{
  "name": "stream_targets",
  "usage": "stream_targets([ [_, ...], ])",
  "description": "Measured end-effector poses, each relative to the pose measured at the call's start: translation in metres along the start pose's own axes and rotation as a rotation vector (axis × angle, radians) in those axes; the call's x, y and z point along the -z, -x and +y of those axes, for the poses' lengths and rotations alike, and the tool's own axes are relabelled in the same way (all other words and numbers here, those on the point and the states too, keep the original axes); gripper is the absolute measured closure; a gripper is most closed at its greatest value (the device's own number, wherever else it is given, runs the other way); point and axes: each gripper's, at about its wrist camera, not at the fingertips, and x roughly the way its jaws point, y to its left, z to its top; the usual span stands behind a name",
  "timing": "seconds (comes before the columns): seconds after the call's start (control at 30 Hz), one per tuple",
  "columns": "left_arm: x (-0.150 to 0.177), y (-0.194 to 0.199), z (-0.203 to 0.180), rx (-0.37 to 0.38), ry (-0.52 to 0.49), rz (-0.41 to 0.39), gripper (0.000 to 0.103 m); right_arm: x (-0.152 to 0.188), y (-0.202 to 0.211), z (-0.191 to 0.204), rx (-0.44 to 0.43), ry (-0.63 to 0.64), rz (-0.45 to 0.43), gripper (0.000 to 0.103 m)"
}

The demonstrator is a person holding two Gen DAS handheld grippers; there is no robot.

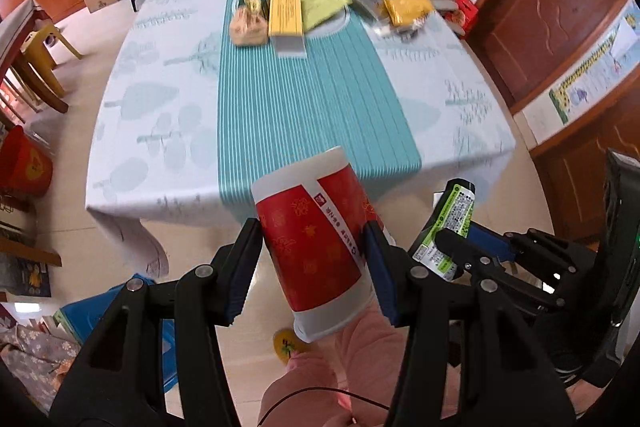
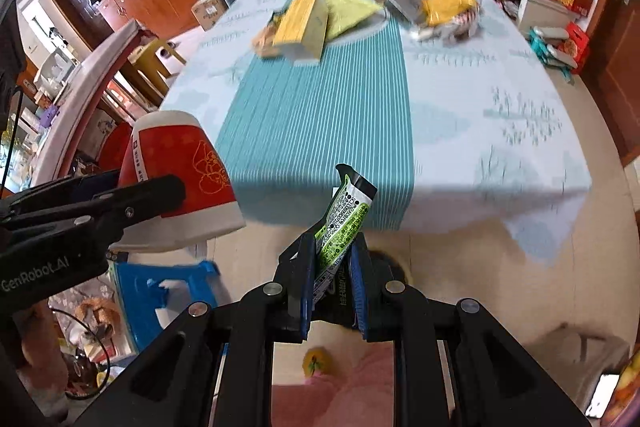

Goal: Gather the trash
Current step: 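Carry the cup and green packet over the bin and open both grippers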

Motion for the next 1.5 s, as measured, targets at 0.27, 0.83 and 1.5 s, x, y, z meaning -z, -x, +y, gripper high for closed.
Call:
stream_targets([
  [0.27, 0.042, -0.038, -0.007, 0.003, -0.015, 0.097, 0.055, 0.052, -0.028, -0.01, 0.015, -0.047, 0.116, 0.086],
  [0.83, 0.126, -0.243, -0.033, -0.043, 0.003, 0.255, 0.055, 0.142, -0.22, -0.097, -0.035, -0.175, 0.284, 0.086],
  [1.5, 0.152, -0.408, -0.002, -0.086, 0.107, 0.316, 0.026, 0.162, -0.408, -0.146, -0.038, -0.144, 0.351, 0.037],
])
